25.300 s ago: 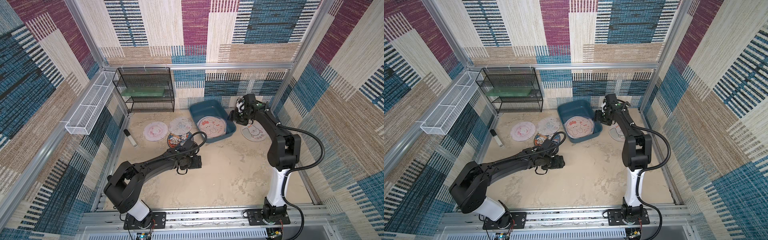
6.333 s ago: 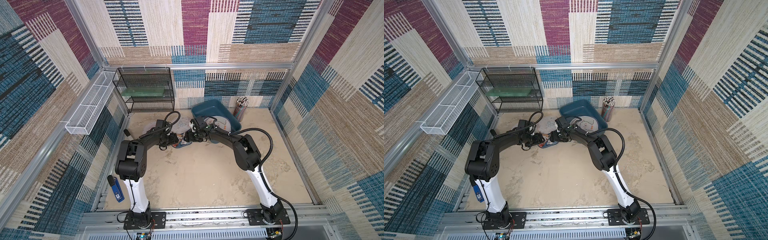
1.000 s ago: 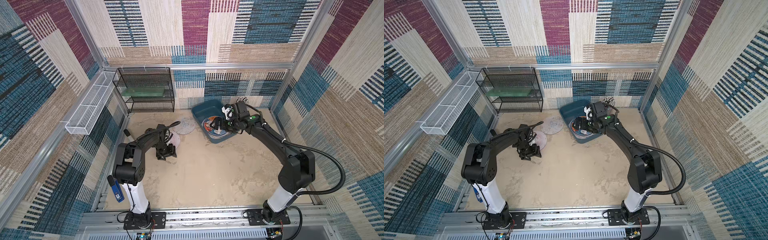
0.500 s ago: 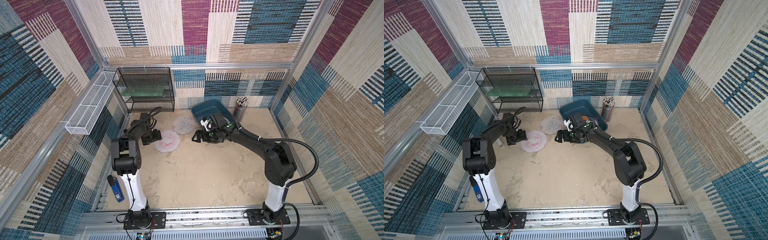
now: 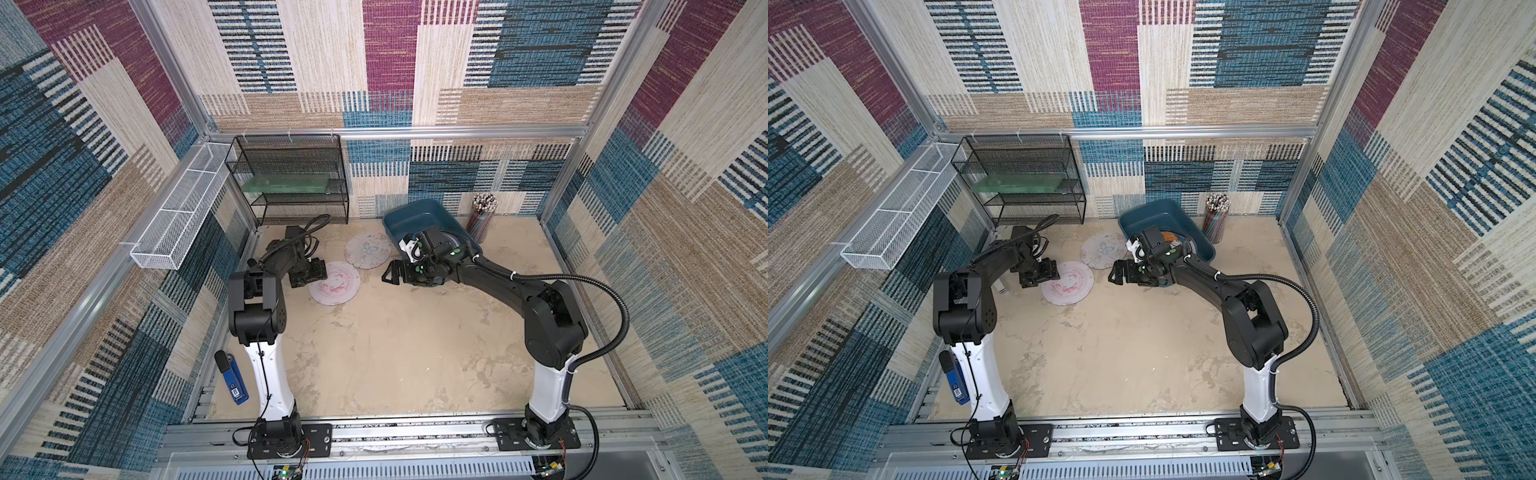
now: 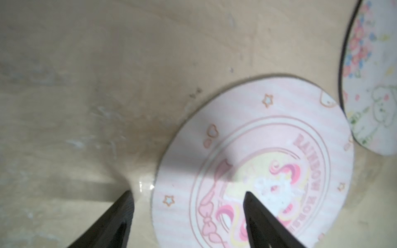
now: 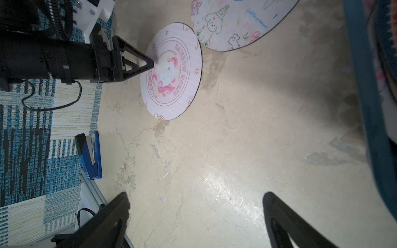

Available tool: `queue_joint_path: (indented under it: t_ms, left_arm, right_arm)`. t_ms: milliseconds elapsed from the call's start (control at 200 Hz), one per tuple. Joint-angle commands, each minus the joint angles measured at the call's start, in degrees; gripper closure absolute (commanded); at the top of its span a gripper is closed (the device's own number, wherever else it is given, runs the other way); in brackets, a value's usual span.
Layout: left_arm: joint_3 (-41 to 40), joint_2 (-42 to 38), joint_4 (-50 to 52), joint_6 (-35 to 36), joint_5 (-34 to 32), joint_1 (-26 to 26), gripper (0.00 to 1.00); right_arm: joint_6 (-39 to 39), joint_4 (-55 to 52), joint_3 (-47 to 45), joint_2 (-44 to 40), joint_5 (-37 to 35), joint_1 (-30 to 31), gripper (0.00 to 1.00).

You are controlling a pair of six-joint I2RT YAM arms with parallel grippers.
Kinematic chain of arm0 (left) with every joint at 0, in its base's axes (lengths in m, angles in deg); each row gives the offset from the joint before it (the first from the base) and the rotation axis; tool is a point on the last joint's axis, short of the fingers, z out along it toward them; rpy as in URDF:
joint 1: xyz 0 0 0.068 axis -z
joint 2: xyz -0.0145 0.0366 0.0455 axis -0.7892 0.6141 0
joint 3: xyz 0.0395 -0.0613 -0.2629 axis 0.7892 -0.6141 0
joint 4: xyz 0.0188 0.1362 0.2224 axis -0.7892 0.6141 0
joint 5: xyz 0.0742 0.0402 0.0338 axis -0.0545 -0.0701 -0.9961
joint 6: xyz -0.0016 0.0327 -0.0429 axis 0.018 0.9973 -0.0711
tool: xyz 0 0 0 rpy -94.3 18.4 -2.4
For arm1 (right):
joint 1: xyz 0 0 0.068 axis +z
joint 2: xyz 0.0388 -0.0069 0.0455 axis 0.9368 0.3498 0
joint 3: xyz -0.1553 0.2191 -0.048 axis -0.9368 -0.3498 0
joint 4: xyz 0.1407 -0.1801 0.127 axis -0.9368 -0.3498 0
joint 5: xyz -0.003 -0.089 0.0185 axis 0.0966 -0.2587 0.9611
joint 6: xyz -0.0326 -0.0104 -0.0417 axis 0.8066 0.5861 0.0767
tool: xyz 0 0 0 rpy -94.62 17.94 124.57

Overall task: Put the coasters into the storage box
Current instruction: Move the coaster to the center of the board.

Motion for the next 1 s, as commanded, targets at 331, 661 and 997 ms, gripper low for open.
queue_joint_path:
  t_ms: [331,661,997]
  left_arm:
    - [-9.81,-4.69,6.16,-0.31,9.14,8.46,0.24]
    - [-12.11,-12.26,4.85,-2.79,5.14,7.36,0.23]
    - [-7.7,-7.24,-1.07,-2.97,0.81,5.96,0.28]
  right_arm:
    - [0.77,3.71,9.68,12.89,1.75,1.07,0.03]
    - [-0.75,1.74,17.05,21.46,-0.93,3.08,0.13]
    - [-2.16,1.3,16.59,22.91,-2.58,3.49,0.22]
